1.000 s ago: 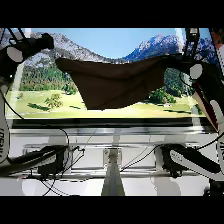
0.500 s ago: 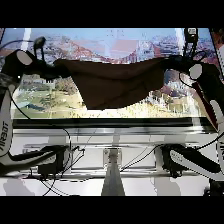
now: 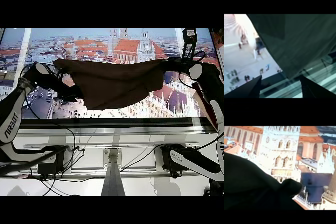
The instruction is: Fold the clothes and pants, and hang the long-sleeved shirts on hangers.
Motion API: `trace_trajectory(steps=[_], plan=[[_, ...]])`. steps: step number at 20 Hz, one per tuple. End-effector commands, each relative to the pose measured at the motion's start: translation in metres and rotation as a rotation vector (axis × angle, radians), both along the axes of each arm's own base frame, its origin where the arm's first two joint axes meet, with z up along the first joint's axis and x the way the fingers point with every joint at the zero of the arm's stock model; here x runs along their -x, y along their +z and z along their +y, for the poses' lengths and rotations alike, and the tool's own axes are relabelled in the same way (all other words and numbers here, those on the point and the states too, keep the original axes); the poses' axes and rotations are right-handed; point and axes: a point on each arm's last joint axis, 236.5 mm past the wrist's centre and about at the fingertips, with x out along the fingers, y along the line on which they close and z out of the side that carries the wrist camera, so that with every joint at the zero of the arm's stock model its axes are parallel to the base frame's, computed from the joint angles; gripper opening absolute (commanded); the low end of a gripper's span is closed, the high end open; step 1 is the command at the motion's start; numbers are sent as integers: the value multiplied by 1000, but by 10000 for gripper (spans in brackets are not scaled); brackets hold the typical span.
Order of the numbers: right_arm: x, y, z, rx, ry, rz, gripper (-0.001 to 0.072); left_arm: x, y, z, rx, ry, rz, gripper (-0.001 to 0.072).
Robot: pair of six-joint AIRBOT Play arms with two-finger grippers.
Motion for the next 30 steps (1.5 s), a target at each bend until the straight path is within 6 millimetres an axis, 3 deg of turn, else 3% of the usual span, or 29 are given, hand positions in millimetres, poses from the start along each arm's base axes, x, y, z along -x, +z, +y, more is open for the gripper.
trace_trajectory(steps=[1, 7, 12, 18, 30], plan=[[2, -2, 1, -1, 2, 11, 14, 6, -10, -21, 101, 54, 6, 505], [2, -2, 1, -1, 2, 11, 13, -20, -18, -26, 119, 136, -98, 505], [2, -2, 1, -1, 2, 11, 13, -2, -14, -29, 152, 71, -49, 505], [2, -2, 1, -1, 2, 11, 14, 4, -9, -20, 181, 50, -33, 505], [2, -2, 1, -1, 2, 11, 14, -2, -39, -21, 120, 53, -39, 504]])
